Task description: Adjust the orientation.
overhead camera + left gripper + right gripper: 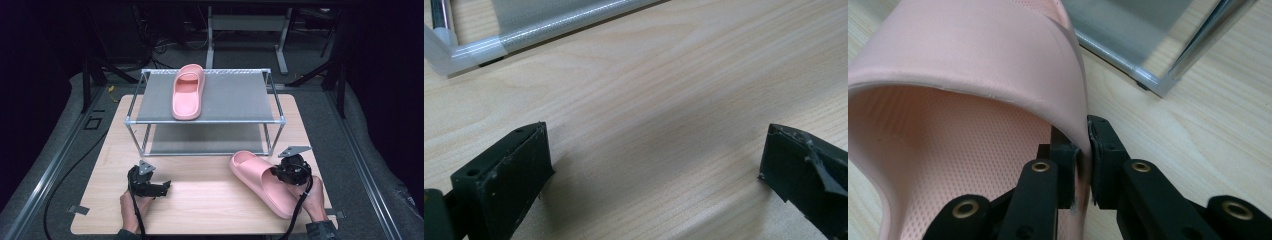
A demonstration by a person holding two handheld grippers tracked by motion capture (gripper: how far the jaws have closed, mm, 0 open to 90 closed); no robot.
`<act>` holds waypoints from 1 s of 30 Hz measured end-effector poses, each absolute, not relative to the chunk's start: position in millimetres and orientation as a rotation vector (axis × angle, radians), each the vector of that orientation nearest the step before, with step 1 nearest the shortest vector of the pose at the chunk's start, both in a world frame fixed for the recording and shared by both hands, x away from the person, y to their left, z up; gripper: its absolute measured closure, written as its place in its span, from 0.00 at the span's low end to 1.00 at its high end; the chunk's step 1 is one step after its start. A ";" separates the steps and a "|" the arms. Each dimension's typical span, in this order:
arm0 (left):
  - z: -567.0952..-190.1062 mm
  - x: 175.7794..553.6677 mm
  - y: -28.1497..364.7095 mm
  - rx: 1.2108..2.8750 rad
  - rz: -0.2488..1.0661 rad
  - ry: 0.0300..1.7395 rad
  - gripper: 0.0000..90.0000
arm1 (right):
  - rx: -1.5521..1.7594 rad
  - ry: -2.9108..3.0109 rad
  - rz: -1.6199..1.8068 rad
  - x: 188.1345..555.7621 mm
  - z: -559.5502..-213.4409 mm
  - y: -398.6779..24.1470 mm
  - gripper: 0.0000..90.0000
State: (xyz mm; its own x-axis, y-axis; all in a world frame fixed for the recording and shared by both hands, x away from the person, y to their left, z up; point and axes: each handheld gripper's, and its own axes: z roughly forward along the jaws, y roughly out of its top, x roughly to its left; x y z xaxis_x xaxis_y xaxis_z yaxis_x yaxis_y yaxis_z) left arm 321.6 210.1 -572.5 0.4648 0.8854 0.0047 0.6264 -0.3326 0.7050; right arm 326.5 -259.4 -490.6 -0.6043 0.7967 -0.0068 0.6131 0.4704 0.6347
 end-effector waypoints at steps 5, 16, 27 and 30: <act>-572.5 321.7 210.1 2.075 0.522 1.251 0.00 | 1.174 2.423 0.872 325.9 -483.5 -256.9 0.92; -572.5 321.6 210.1 2.075 0.522 1.252 0.00 | 1.132 2.436 0.882 326.1 -470.3 -251.5 0.92; -572.4 321.6 210.1 2.076 0.522 1.251 0.00 | 1.087 2.443 0.899 328.0 -454.7 -244.6 0.93; -572.5 321.6 210.1 2.075 0.522 1.252 0.00 | 1.073 2.446 0.906 328.7 -449.5 -242.1 0.93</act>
State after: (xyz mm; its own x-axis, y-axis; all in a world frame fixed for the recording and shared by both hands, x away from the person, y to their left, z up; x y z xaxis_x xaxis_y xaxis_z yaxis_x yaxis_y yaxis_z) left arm 321.6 210.1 -572.5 0.4649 0.8854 0.0047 0.6263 -0.3326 0.7051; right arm 328.7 -242.1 -449.5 -0.6666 0.7446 -0.0353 0.5417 0.5164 0.6632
